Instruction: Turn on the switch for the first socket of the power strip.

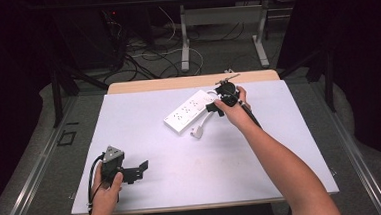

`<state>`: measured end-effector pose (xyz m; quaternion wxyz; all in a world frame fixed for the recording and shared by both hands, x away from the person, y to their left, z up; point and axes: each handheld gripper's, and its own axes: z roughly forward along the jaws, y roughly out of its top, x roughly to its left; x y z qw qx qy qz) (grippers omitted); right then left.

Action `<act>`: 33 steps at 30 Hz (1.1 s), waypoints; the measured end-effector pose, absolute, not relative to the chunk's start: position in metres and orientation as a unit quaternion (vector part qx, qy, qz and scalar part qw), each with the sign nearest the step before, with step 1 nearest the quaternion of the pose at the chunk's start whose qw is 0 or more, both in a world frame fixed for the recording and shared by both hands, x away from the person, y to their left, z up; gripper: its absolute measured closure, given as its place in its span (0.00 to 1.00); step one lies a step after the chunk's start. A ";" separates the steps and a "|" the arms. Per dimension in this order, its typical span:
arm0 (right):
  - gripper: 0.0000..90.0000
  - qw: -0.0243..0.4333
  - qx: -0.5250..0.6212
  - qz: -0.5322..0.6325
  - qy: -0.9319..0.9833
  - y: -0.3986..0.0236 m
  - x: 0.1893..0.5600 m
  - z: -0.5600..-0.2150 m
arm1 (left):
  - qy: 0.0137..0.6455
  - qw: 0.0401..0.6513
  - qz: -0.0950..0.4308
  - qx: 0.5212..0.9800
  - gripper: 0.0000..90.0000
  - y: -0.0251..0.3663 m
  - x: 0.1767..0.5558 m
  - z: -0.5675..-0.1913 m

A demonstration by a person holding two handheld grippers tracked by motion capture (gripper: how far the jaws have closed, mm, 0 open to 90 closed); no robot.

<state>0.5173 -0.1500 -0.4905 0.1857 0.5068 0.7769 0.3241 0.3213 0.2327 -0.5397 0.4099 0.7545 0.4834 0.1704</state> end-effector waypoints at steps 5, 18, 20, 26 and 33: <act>0.00 0.181 0.497 0.332 0.781 -0.158 0.502 -0.484 | 0.483 0.408 0.172 0.755 0.00 0.231 0.322 -0.540; 0.00 0.180 0.452 0.339 0.805 -0.177 0.451 -0.473 | 0.483 0.410 0.172 0.755 0.00 0.231 0.322 -0.540; 0.00 0.183 0.447 0.338 0.807 -0.179 0.447 -0.473 | 0.484 0.410 0.176 0.753 0.00 0.230 0.322 -0.540; 0.00 0.183 0.437 0.349 0.809 -0.190 0.428 -0.472 | 0.482 0.412 0.180 0.752 0.00 0.229 0.322 -0.541; 0.00 0.175 0.444 0.366 0.799 -0.210 0.408 -0.476 | 0.483 0.409 0.181 0.753 0.00 0.229 0.323 -0.542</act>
